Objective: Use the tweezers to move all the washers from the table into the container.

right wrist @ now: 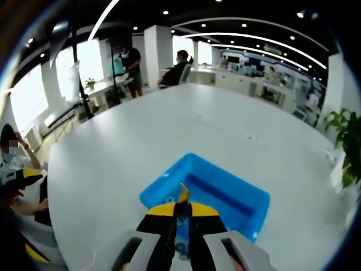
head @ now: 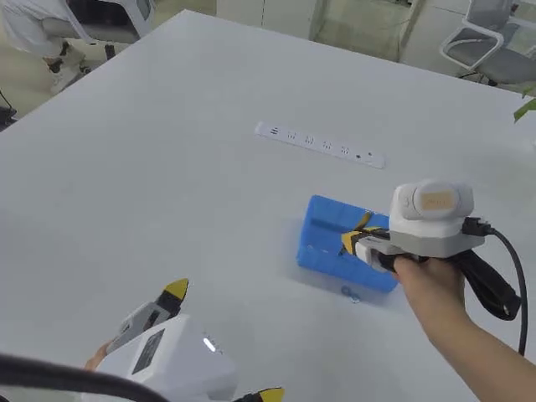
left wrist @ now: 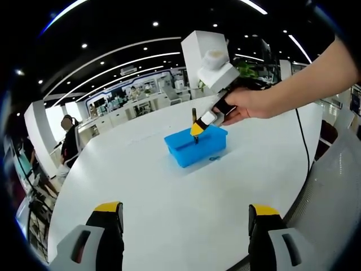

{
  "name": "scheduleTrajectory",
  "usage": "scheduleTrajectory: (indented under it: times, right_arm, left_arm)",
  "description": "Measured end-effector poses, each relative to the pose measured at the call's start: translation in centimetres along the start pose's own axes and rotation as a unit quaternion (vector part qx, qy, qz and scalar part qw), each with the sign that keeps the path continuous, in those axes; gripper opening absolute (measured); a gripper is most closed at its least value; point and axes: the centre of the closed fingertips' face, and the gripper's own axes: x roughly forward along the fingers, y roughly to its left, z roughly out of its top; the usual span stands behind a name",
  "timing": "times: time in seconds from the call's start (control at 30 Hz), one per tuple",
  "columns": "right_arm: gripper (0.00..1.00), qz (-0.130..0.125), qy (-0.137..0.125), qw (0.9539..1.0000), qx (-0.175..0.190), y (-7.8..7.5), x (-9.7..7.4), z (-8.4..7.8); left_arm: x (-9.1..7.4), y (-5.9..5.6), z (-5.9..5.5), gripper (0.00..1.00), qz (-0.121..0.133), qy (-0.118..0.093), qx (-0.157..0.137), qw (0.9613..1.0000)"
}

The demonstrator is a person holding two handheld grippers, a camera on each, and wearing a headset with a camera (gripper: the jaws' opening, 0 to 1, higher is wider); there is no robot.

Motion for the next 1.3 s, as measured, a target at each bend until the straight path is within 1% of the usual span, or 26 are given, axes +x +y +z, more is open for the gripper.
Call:
scheduleTrajectory:
  times: [0.3, 0.43, 0.57, 0.73, 0.87, 0.9, 0.97, 1.13, 1.2, 1.23, 1.3]
  right_arm:
    - [0.04, -0.008, 0.006, 0.9999, -0.002, -0.3, 0.4, -0.5]
    - [0.04, -0.01, 0.012, 0.9997, -0.021, -0.2, 0.8, -1.0]
    - [0.04, -0.012, 0.01, 0.9996, -0.025, -0.2, 0.9, -1.2]
    - [0.04, -0.011, 0.009, 0.9996, -0.027, -0.2, 0.8, -1.2]
    - [0.05, -0.005, 0.004, 0.9998, -0.017, -0.1, 0.7, -1.2]
    - [0.06, -0.005, -0.002, 1.0, -0.006, -0.2, 0.4, -1.0]
    - [0.06, -0.008, -0.029, 0.9995, 0.01, -0.4, -0.3, 0.0]
    - [0.06, -0.007, -0.051, 0.9986, 0.009, -0.6, -2.0, 1.2]
    - [0.06, -0.005, -0.069, 0.9975, 0.013, -0.3, -3.0, 2.1]
    - [0.06, -0.004, -0.076, 0.997, 0.016, -0.5, -3.3, 2.4]
    - [0.05, -0.002, -0.081, 0.9966, 0.017, -0.4, -3.8, 2.8]
  left_arm:
    - [0.0, 0.2, -0.1, 0.94, 0.004, 0.001, -0.001, 1.0]
    - [0.0, 0.3, -0.1, 0.94, 0.007, -0.001, -0.004, 1.0]
    - [0.0, 0.3, -0.2, 0.94, 0.008, 0.001, -0.002, 1.0]
    - [0.0, 0.4, -0.2, 0.94, 0.008, 0.001, -0.003, 1.0]
    - [-0.1, 0.4, -0.2, 0.94, 0.01, 0.0, -0.002, 0.9999]
    - [-0.1, 0.5, -0.2, 0.94, 0.011, 0.0, -0.003, 0.9999]
    - [-0.1, 0.5, -0.2, 0.94, 0.012, 0.0, -0.005, 0.9999]
    - [-0.1, 0.5, -0.1, 0.94, 0.011, -0.001, -0.003, 0.9999]
    - [-0.1, 0.5, -0.1, 0.94, 0.011, -0.001, -0.003, 0.9999]
    - [-0.1, 0.5, -0.1, 0.94, 0.012, -0.002, -0.004, 0.9999]
    - [-0.1, 0.5, -0.1, 0.94, 0.012, -0.001, -0.005, 0.9999]
